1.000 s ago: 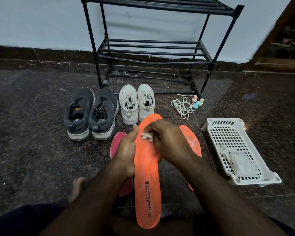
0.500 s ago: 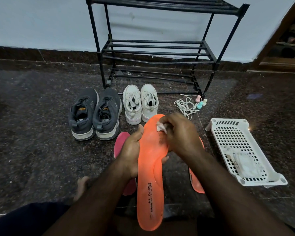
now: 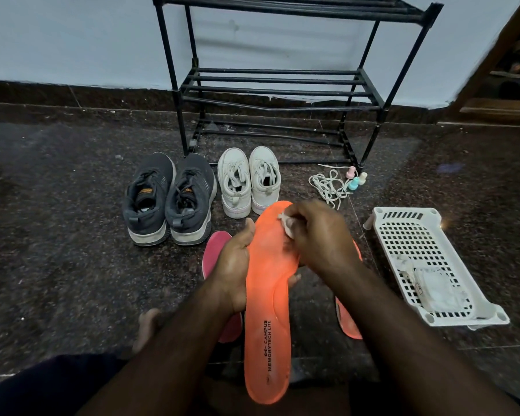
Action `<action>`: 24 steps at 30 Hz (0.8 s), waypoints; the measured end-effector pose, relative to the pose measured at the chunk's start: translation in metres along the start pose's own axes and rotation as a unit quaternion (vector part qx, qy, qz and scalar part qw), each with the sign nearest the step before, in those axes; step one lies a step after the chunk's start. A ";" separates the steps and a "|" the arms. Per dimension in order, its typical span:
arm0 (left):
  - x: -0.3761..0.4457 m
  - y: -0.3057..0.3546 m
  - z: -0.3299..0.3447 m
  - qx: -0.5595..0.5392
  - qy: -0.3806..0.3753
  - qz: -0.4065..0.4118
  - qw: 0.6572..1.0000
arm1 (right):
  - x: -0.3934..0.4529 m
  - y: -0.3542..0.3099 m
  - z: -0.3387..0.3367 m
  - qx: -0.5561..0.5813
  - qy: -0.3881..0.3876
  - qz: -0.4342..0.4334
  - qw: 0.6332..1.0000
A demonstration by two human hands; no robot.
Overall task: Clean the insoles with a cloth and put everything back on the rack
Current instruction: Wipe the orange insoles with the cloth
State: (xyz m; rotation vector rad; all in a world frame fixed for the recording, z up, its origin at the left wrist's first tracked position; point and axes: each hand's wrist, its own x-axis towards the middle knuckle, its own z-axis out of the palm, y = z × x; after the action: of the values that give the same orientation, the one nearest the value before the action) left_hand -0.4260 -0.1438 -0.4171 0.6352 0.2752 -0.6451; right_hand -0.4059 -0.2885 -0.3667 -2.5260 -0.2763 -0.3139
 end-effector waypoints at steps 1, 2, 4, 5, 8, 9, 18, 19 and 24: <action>0.000 0.000 0.001 0.001 0.000 0.000 1.000 | 0.000 0.000 0.002 0.001 -0.006 0.000 1.000; -0.001 0.000 0.000 0.000 0.002 0.001 1.000 | -0.002 -0.003 0.005 0.006 -0.023 -0.010 1.000; 0.000 -0.001 0.000 -0.008 -0.001 0.003 1.000 | -0.008 -0.014 0.013 0.011 -0.063 -0.042 0.997; 0.000 -0.001 0.001 -0.012 -0.003 0.002 1.000 | -0.010 -0.018 0.015 0.014 -0.084 -0.055 0.995; 0.001 0.000 0.000 -0.029 -0.017 -0.002 0.999 | -0.011 -0.023 0.010 0.057 -0.133 -0.060 0.988; 0.001 0.000 0.000 -0.026 -0.021 0.000 0.999 | -0.010 -0.021 0.007 0.069 -0.117 -0.053 0.989; 0.001 -0.001 0.000 -0.002 -0.007 0.014 1.000 | -0.008 -0.011 0.019 0.013 -0.042 -0.061 0.997; 0.001 0.000 -0.001 -0.008 -0.005 0.018 1.000 | -0.010 -0.015 0.020 0.016 -0.065 -0.079 0.995; -0.002 -0.001 0.004 -0.010 -0.019 0.025 0.999 | -0.004 -0.012 0.007 0.001 -0.033 -0.085 0.996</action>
State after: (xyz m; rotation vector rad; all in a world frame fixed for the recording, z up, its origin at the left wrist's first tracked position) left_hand -0.4280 -0.1461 -0.4141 0.6090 0.2303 -0.6055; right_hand -0.4116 -0.2751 -0.3670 -2.5192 -0.5201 -0.2968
